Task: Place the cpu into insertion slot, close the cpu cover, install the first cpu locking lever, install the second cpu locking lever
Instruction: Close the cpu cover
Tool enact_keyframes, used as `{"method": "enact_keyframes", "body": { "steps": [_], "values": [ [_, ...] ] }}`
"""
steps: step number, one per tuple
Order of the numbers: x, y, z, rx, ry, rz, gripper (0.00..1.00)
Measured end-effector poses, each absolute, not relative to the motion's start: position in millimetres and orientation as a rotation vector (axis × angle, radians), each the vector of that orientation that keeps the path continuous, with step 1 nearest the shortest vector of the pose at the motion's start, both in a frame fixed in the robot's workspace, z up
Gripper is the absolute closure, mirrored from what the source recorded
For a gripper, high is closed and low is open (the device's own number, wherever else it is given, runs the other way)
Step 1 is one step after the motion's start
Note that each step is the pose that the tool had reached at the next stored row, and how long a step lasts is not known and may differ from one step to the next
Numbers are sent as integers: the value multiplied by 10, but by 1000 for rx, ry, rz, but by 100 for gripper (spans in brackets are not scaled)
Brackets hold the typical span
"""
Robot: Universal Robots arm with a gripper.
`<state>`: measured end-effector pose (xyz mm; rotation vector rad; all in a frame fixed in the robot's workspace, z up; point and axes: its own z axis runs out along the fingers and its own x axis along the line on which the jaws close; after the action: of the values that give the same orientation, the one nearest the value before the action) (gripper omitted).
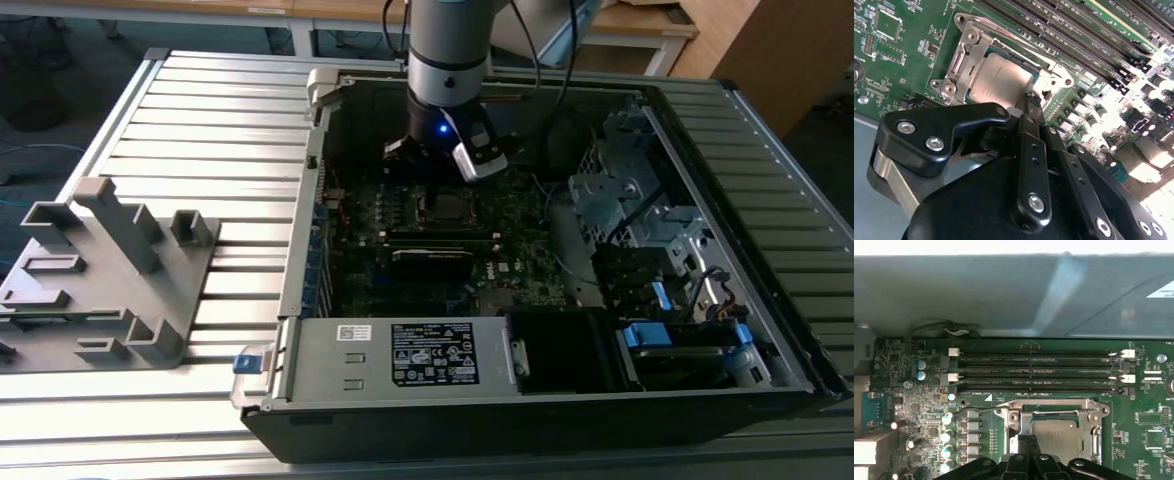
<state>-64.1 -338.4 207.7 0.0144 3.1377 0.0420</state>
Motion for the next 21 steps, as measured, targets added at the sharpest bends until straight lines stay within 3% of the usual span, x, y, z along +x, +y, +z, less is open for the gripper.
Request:
{"method": "enact_keyframes", "body": {
  "steps": [21],
  "values": [
    [-761, -3386, 2042, 14, 3138, 42, 90]
  ]
}}
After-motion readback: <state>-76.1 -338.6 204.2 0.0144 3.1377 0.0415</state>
